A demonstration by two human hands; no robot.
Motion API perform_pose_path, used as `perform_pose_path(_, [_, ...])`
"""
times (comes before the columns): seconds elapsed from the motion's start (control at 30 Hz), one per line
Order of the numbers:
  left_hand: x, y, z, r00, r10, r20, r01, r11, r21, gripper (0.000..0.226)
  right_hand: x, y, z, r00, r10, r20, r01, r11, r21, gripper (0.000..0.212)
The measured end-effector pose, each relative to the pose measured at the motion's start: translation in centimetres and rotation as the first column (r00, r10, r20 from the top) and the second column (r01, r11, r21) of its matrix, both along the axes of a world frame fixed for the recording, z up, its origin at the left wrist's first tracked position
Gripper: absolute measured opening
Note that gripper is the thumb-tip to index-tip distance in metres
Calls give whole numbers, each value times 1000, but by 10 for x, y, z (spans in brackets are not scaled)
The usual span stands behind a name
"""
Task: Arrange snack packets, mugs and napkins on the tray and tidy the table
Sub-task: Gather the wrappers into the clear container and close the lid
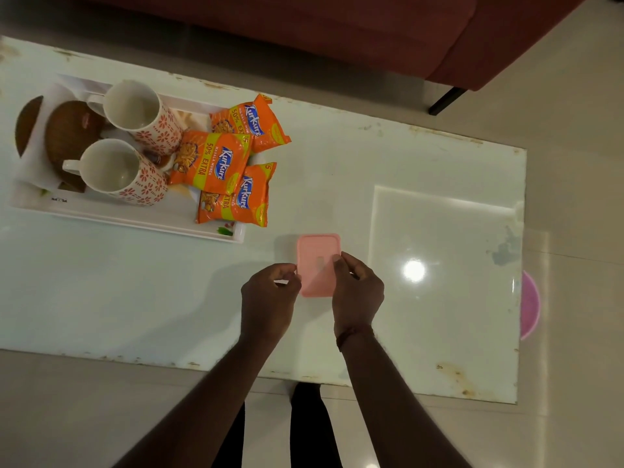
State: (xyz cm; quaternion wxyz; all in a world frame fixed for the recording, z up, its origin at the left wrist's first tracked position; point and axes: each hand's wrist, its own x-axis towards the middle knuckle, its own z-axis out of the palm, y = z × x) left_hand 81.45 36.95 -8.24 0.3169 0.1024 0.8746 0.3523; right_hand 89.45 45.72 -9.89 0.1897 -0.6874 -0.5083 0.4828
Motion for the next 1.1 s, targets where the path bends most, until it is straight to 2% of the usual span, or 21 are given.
perform_pose_path(0.07, [-1,2,-1,1000,-17,6,17,1000,-1,30,0,1,0,999,-2,-37,1,1000,-26,13])
perform_pose_path(0.13, [-3,4,-4,999,-28,33,28,1000,-11,30,2,3,0,996,-8,-86,1,996,-88,23])
perform_pose_path(0.2, [-6,6,-7,997,-35,62,36,999,-16,28,5,6,-2,990,-40,-132,18,987,-160,14])
perform_pose_path(0.3, [-11,8,-6,995,-38,88,41,999,-32,26,5,14,0,991,-39,-129,11,977,-213,7])
perform_pose_path(0.5, [-27,22,-1,969,-87,231,124,981,-152,33,1,39,13,988,59,-145,-111,918,-380,13])
perform_pose_path(0.6, [-28,34,-5,973,-2,231,25,995,-96,40,-9,45,11,983,45,-179,-109,925,-363,9])
perform_pose_path(0.67, [-26,42,-8,958,118,261,-122,993,-2,35,-16,44,7,980,-7,-199,-64,935,-349,10])
perform_pose_path(0.73, [-25,47,-11,952,176,251,-193,980,44,23,-20,40,1,979,-50,-197,-21,940,-341,15])
perform_pose_path(0.9, [-24,44,-19,947,240,212,-256,966,50,18,-23,23,-12,971,-106,-214,49,965,-256,12])
perform_pose_path(1.03, [-21,42,-21,956,241,165,-253,966,57,21,-27,15,-15,981,-74,-179,50,989,-140,14])
perform_pose_path(1.1, [-18,43,-16,964,238,116,-245,968,52,23,-26,15,-12,981,-80,-175,54,987,-152,13])
